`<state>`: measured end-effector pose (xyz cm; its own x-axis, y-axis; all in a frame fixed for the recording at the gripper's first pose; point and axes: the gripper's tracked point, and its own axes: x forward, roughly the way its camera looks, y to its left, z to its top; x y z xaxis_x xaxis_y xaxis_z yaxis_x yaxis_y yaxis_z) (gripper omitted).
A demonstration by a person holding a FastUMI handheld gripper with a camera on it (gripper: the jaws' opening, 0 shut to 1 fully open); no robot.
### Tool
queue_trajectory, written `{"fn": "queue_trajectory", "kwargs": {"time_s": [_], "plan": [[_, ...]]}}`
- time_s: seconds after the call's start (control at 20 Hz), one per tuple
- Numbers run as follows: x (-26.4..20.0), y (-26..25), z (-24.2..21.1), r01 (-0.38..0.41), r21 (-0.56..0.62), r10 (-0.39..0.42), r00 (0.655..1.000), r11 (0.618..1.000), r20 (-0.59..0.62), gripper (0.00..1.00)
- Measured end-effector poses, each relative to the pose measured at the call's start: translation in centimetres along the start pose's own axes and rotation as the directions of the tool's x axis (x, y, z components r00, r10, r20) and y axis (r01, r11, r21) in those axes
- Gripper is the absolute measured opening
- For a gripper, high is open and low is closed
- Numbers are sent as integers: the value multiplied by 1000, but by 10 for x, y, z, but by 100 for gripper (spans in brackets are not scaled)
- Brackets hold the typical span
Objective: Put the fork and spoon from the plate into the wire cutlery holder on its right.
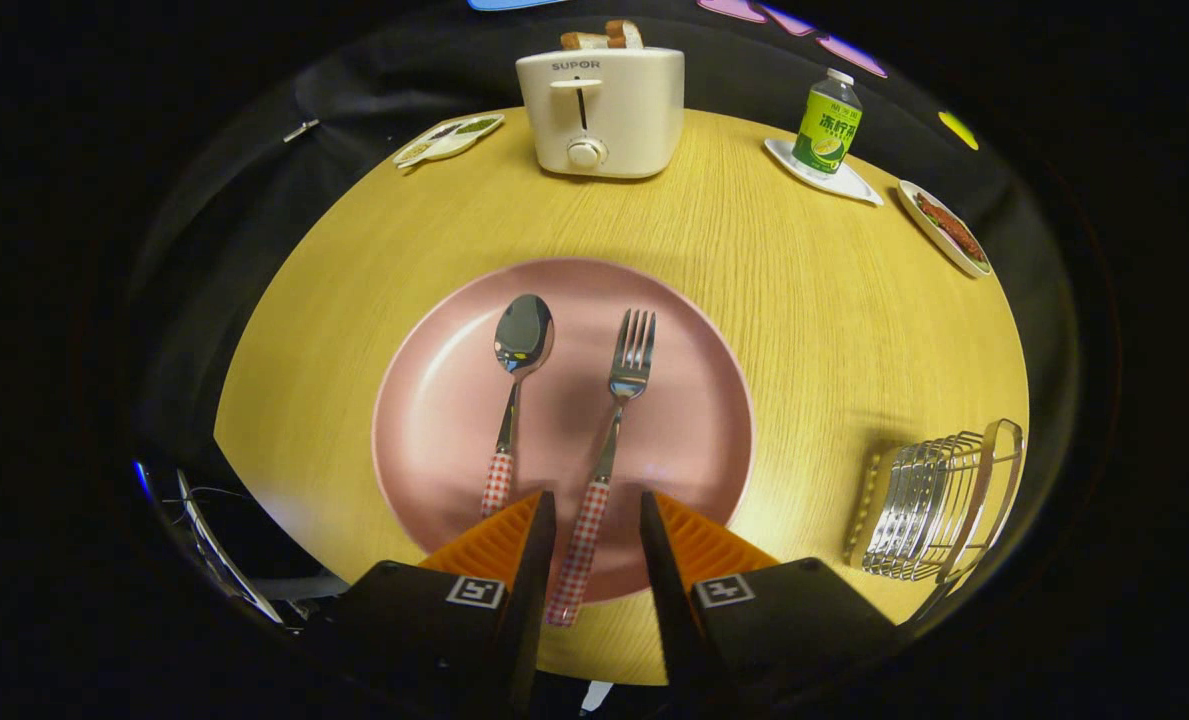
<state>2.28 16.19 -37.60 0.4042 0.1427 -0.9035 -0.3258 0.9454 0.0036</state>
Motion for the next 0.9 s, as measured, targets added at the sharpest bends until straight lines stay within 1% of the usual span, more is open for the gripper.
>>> {"fn": "queue_trajectory", "kwargs": {"time_s": [0.05, 0.1, 0.15, 0.25, 0.3, 0.4, 0.55, 0.7, 0.9], "plan": [[4, 2, -3, -7, 8, 8, 1000, 1000, -22, 45], [2, 1, -3, -6, 11, 7, 999, 1000, -36, 31], [4, 1, -5, -12, 9, 12, 999, 1000, -41, 25], [2, 0, -4, -33, 24, 35, 998, 999, -51, 18], [2, -1, -5, -48, 41, 51, 997, 998, -60, 13], [-5, -5, -7, -70, 67, 75, 994, 995, -81, 12], [-28, -19, -3, -87, 68, 91, 994, 994, -59, 12], [-70, -37, -3, -131, 71, 135, 989, 989, -53, 12], [-133, -81, -7, -169, 58, 172, 984, 984, -51, 12]]}}
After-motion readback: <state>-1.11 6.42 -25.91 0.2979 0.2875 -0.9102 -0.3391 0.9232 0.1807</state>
